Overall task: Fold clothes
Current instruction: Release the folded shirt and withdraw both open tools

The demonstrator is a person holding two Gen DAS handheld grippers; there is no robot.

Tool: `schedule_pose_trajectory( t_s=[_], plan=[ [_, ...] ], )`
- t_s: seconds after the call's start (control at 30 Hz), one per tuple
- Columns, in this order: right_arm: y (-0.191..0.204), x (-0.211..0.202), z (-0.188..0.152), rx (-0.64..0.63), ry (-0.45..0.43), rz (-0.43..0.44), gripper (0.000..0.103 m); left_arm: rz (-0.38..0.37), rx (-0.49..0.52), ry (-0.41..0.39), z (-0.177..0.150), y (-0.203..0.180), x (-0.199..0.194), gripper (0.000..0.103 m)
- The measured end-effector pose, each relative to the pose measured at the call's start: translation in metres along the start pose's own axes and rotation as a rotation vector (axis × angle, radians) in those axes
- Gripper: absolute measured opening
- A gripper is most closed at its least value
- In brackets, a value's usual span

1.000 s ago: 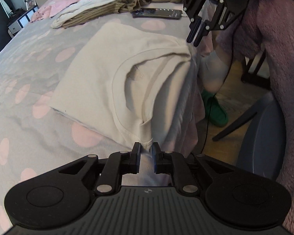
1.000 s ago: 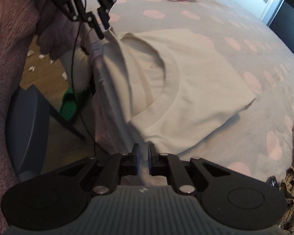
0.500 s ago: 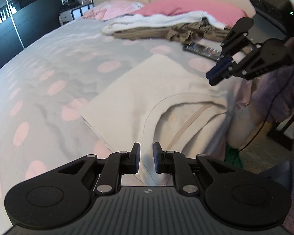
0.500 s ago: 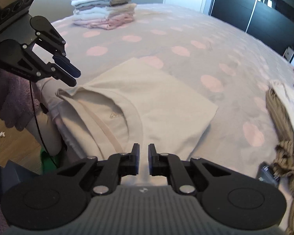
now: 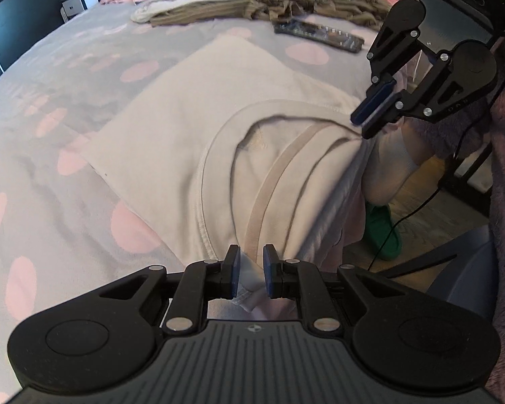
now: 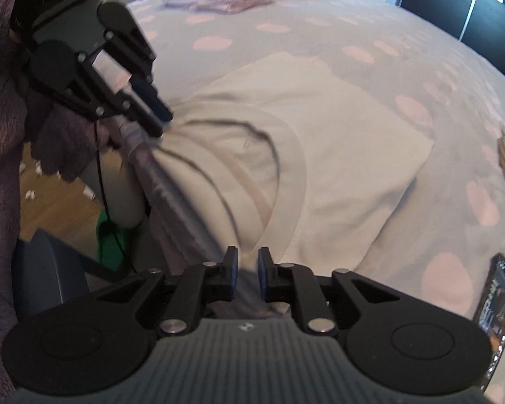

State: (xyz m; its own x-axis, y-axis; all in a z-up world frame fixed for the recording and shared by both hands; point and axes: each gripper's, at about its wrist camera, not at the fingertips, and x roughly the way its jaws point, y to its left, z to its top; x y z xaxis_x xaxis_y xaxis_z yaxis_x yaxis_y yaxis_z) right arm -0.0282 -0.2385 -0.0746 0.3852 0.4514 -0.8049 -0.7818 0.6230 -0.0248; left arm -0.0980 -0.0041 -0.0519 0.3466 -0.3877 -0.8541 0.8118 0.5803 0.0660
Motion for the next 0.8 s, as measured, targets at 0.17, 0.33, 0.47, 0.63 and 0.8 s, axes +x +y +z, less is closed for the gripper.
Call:
schedule_pose_trajectory(
  t_s=[0.17, 0.33, 0.47, 0.63, 0.8],
  plan=[
    [-0.017, -0.007, 0.015, 0.137, -0.109, -0.100, 0.016, 0.016, -0.165, -0.121, 0.013, 0.021, -0.019, 0.016],
    [-0.042, 0.008, 0.034, 0.305, -0.137, -0.309, 0.016, 0.097, -0.394, -0.217, 0.029, 0.051, -0.017, 0.017],
    [-0.062, 0.014, 0.051, 0.416, -0.205, -0.411, 0.016, 0.157, -0.510, -0.247, 0.043, 0.069, -0.004, 0.017],
    [-0.072, 0.027, 0.076, 0.512, -0.286, -0.475, 0.016, 0.235, -0.589, -0.329, 0.056, 0.084, 0.010, 0.017],
    [-0.071, 0.060, 0.090, 0.524, -0.279, -0.458, 0.022, 0.251, -0.566, -0.345, 0.068, 0.085, 0.031, 0.017]
  ],
)
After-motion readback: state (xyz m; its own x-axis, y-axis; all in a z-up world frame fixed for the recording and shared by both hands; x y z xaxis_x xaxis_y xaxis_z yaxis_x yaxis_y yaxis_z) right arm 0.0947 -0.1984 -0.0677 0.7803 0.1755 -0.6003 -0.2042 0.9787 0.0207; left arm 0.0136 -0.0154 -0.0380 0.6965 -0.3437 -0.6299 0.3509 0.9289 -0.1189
